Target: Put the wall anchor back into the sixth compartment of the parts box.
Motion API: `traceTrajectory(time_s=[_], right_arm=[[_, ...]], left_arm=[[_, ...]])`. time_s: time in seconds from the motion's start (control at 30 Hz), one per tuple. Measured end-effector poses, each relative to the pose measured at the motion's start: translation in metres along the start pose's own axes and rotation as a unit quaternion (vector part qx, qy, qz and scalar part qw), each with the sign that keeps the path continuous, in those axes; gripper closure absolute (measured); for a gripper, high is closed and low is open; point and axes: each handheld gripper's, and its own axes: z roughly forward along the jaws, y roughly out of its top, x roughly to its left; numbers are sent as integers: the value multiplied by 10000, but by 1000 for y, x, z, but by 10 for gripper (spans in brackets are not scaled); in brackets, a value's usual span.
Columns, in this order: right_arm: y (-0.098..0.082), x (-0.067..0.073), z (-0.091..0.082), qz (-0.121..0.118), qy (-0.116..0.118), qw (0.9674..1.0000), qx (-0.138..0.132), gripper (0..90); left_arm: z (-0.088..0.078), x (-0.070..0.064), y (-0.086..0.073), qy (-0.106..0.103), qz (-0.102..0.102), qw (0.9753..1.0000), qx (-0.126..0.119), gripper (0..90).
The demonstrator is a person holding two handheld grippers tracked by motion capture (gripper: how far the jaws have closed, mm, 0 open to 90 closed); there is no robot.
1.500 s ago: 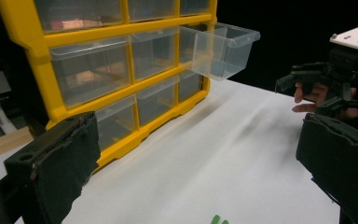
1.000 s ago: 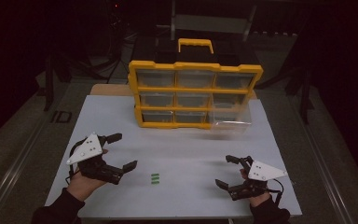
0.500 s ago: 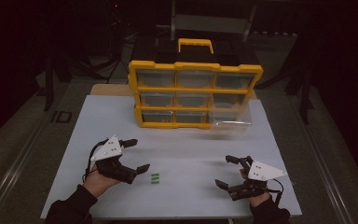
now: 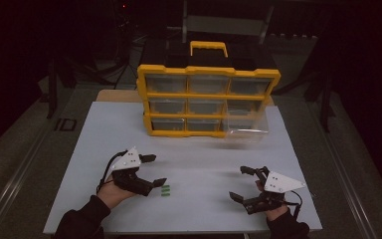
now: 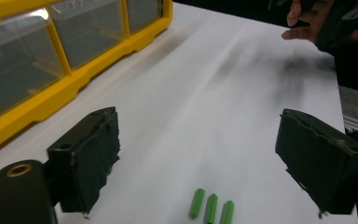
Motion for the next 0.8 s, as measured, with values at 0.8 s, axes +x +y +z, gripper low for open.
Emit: traceTrajectory(time_s=[0.8], right_arm=[[-1, 0, 1, 13, 36, 10000, 44, 104]], left_arm=[[27, 5, -20, -661, -32, 9944, 828, 433]])
